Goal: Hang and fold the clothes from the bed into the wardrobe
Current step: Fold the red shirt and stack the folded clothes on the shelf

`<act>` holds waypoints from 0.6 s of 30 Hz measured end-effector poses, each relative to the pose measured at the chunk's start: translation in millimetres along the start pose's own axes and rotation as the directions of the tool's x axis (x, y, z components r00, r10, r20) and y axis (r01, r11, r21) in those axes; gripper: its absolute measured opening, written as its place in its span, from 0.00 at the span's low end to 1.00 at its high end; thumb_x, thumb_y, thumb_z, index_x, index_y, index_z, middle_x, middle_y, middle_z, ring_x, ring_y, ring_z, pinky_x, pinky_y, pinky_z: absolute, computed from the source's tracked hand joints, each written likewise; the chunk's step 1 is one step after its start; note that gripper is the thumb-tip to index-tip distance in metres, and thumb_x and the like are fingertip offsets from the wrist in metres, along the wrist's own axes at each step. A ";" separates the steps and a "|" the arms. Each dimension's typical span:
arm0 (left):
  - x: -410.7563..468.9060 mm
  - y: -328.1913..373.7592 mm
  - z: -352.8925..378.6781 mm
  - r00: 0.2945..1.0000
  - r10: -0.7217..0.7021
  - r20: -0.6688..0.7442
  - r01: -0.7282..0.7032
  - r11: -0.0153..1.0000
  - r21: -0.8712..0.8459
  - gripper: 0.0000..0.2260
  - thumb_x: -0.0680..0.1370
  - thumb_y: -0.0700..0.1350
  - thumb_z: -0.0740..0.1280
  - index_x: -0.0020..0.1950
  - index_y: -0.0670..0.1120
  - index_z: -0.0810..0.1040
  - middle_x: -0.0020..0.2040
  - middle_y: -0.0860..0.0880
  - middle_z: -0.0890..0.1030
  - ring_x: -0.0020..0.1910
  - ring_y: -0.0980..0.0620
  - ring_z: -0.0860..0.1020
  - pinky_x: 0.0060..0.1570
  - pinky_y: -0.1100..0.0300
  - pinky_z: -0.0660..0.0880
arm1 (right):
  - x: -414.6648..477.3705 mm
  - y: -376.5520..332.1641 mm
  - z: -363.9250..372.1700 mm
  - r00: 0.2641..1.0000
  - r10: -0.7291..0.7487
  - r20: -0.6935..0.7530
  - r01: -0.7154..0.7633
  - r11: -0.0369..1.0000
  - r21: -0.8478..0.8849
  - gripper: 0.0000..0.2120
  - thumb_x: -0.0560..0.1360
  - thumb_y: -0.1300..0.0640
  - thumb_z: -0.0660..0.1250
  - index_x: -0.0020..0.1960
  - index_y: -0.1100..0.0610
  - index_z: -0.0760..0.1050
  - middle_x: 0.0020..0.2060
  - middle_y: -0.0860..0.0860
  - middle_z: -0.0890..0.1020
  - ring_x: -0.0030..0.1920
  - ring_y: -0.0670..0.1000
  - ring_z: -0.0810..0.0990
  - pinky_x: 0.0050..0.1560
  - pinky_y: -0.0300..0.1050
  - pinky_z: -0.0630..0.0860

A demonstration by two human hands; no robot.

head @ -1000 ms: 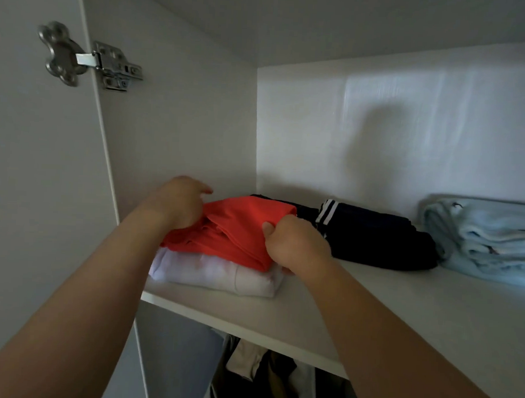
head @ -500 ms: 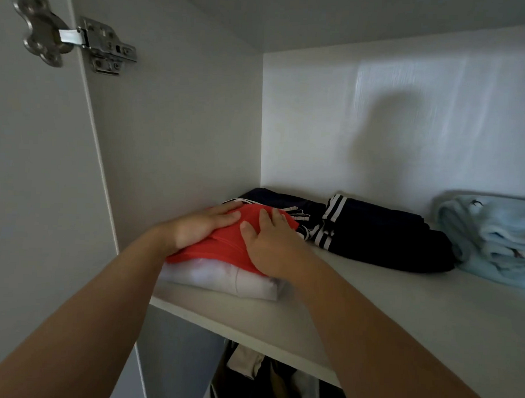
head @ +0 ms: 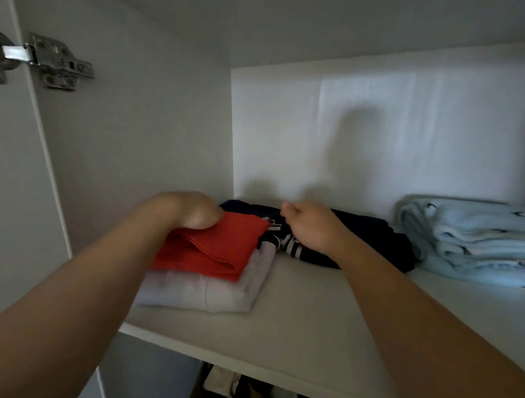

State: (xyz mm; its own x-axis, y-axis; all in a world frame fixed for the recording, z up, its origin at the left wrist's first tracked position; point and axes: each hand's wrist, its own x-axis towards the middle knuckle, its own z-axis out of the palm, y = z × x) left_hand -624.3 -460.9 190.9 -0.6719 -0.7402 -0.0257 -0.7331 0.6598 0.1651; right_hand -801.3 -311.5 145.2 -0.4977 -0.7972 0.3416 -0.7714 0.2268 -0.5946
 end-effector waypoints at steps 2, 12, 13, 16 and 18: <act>0.6 41.2 4.6 0.977 0.148 -0.153 -0.131 0.984 0.121 0.22 0.83 0.53 0.58 0.75 0.46 0.70 0.74 0.44 0.71 0.70 0.43 0.72 0.69 0.52 0.69 | 3.4 27.6 -30.5 0.978 0.134 -0.161 -0.139 0.990 -0.023 0.22 0.82 0.50 0.57 0.47 0.69 0.79 0.44 0.63 0.84 0.43 0.61 0.83 0.49 0.53 0.81; 43.0 179.8 90.0 0.943 0.319 0.094 -0.326 0.828 0.456 0.49 0.70 0.49 0.76 0.82 0.47 0.49 0.76 0.41 0.62 0.75 0.34 0.63 0.71 0.33 0.63 | -20.2 109.6 -69.8 0.732 0.607 -0.311 -0.682 0.649 -0.338 0.29 0.85 0.43 0.50 0.74 0.62 0.69 0.71 0.60 0.74 0.69 0.61 0.73 0.66 0.56 0.70; 47.3 180.4 95.4 0.943 0.324 0.083 -0.324 0.827 0.460 0.50 0.70 0.49 0.75 0.83 0.48 0.45 0.77 0.41 0.62 0.75 0.35 0.63 0.71 0.33 0.62 | -20.6 110.0 -71.0 0.729 0.612 -0.307 -0.684 0.639 -0.352 0.29 0.85 0.43 0.49 0.74 0.62 0.70 0.71 0.60 0.74 0.69 0.61 0.73 0.67 0.56 0.70; 57.2 178.0 106.7 0.932 0.360 0.045 -0.350 0.861 0.370 0.43 0.73 0.46 0.71 0.82 0.46 0.50 0.71 0.42 0.70 0.68 0.37 0.72 0.67 0.34 0.67 | -19.7 118.6 -73.1 0.733 0.639 -0.233 -0.674 0.636 -0.376 0.29 0.85 0.44 0.47 0.72 0.63 0.71 0.69 0.61 0.76 0.68 0.62 0.74 0.70 0.57 0.70; 61.0 177.1 111.5 0.932 0.363 0.000 -0.347 0.893 0.286 0.32 0.75 0.46 0.69 0.76 0.45 0.60 0.66 0.42 0.73 0.63 0.37 0.75 0.63 0.35 0.71 | -20.2 125.0 -73.4 0.733 0.642 -0.225 -0.673 0.635 -0.379 0.29 0.85 0.43 0.48 0.70 0.63 0.74 0.66 0.61 0.78 0.65 0.62 0.76 0.68 0.57 0.72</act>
State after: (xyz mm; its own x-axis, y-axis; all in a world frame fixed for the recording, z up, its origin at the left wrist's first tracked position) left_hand -806.8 -374.8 108.7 -0.8920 -0.4505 0.0363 -0.4513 0.8835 -0.1256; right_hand -916.8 -226.0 117.4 -0.9493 -0.3126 0.0327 -0.3054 0.8927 -0.3314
